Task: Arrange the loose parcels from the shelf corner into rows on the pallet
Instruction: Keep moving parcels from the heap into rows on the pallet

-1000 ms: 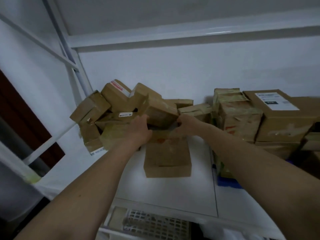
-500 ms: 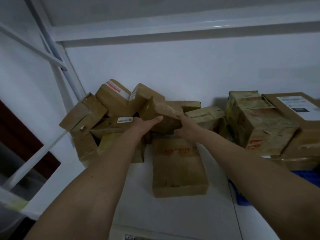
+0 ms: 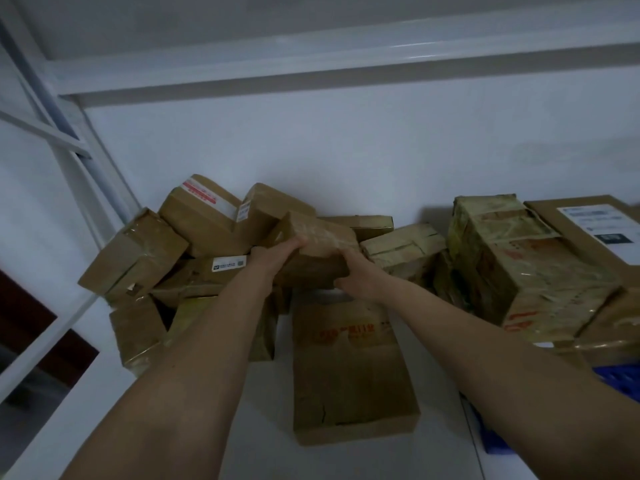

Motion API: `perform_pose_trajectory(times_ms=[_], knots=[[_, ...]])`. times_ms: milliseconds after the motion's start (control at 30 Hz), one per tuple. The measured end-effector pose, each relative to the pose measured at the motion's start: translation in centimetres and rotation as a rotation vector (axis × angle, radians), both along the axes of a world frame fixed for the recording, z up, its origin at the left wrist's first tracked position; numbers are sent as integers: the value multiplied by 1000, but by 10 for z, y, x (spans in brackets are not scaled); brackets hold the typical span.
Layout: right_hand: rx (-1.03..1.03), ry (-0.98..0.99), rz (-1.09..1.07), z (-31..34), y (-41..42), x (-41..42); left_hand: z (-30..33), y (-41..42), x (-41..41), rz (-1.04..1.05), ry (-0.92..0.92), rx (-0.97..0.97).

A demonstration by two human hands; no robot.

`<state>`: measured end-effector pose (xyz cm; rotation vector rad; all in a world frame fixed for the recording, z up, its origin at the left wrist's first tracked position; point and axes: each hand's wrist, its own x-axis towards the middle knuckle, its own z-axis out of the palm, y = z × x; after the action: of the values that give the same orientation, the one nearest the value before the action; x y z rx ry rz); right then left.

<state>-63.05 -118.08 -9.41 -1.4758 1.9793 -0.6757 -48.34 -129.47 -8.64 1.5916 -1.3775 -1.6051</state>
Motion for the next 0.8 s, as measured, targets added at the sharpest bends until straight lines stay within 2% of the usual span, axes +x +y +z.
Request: perform_pose_trajectory(times_ms=[100, 267, 367, 500, 633, 700, 800], knots=[[-100, -77, -124, 3, -3, 0, 7, 7, 6, -1, 1, -83], [-219, -159, -362, 21, 0, -2, 36, 29, 43, -55, 200, -63], [-295, -398, -443, 39, 12, 5, 45, 46, 71, -112, 335, -44], [-336, -632, -361, 65, 40, 22, 47, 70, 97, -180, 603, -6], [-350, -878, -166, 90, 76, 30, 45, 88, 110, -284, 737, -22], [-367, -909, -119, 102, 96, 30, 49, 100, 113, -338, 720, -79], [-438, -831, -126, 120, 127, 24, 66, 121, 108, -488, 699, -213]])
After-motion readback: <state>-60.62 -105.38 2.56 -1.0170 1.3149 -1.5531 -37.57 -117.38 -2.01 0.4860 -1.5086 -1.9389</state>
